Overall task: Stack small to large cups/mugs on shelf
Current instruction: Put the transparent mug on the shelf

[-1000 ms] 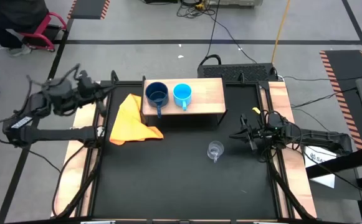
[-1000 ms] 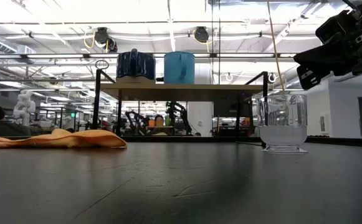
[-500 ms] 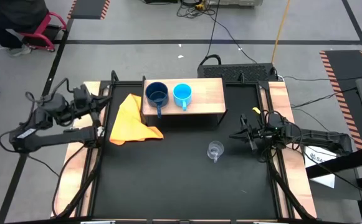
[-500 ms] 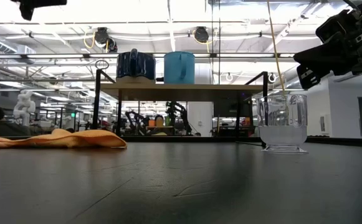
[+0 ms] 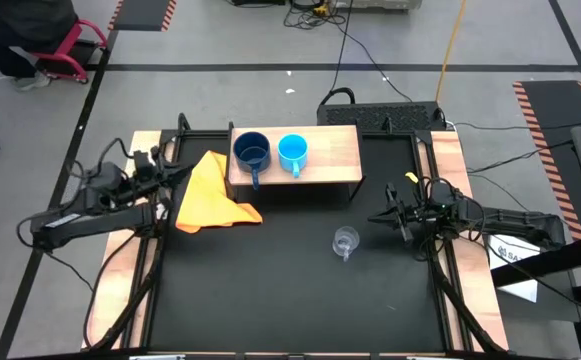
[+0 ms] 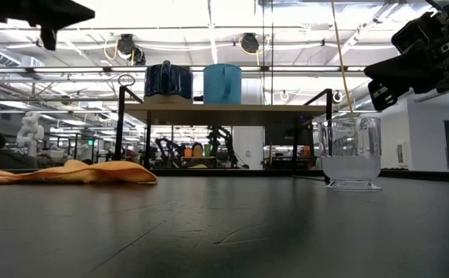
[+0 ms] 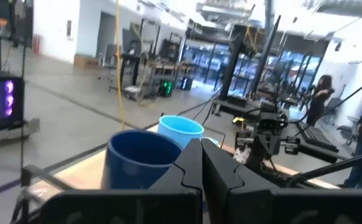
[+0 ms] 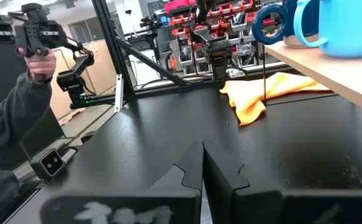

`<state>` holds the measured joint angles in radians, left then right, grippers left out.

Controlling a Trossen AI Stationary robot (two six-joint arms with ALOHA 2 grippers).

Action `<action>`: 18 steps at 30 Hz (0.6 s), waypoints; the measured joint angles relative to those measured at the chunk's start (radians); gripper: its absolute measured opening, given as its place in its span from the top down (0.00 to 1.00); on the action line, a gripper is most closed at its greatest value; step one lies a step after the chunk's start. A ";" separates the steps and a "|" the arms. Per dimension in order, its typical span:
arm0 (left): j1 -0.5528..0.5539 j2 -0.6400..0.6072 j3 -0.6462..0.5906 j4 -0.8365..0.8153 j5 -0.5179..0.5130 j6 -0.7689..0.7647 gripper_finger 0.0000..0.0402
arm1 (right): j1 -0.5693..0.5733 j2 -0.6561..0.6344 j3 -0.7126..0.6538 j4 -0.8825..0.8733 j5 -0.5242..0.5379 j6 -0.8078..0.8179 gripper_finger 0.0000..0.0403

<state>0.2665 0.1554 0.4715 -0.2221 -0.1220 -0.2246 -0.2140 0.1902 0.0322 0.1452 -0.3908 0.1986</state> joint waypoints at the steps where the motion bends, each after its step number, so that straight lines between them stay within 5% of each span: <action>1: 0.000 -0.002 -0.030 0.042 0.006 0.005 1.00 | 0.000 0.000 0.000 0.000 0.000 0.000 1.00; 7: 0.000 -0.002 -0.195 0.304 0.102 0.033 1.00 | 0.000 0.001 0.000 -0.011 0.000 0.002 1.00; 18: 0.000 -0.001 -0.360 0.415 0.163 0.095 1.00 | 0.000 0.001 0.000 -0.023 0.000 0.000 1.00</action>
<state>0.2661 0.1543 0.1119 0.1924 0.0412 -0.1298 -0.2139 0.1913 0.0322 0.1219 -0.3908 0.1982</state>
